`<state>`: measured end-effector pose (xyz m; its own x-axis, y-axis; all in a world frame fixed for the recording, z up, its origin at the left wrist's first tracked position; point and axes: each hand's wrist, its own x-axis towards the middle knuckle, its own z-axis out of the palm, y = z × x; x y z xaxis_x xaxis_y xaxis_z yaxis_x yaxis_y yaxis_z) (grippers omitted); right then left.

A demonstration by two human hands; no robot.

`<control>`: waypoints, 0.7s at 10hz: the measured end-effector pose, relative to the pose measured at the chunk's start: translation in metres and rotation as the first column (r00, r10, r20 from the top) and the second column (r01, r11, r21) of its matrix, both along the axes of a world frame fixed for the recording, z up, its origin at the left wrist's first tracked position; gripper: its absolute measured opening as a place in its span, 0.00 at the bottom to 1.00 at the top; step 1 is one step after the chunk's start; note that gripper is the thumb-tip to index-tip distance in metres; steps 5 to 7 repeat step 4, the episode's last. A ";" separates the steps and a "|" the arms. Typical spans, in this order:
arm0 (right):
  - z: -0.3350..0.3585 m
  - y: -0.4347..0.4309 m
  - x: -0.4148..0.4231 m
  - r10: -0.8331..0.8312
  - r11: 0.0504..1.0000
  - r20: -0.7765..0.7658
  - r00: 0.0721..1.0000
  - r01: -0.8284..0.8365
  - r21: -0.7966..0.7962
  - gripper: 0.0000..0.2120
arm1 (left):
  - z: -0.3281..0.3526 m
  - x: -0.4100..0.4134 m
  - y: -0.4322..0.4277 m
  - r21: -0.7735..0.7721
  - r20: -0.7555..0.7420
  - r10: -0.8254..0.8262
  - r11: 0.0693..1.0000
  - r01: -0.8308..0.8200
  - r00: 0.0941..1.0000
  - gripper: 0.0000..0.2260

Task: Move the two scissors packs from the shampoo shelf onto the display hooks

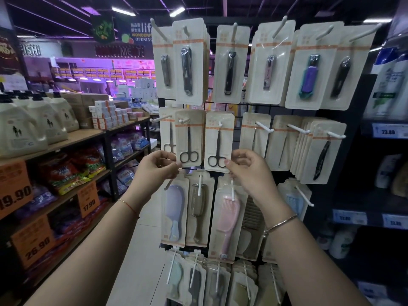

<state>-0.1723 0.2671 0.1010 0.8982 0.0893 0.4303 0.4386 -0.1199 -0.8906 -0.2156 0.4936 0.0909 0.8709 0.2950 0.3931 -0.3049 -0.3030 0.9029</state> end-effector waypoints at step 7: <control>-0.003 -0.030 -0.021 -0.202 0.965 0.238 0.950 0.234 -0.115 0.06 | 0.002 -0.013 -0.005 0.388 0.122 0.261 0.876 -0.288 0.958 0.05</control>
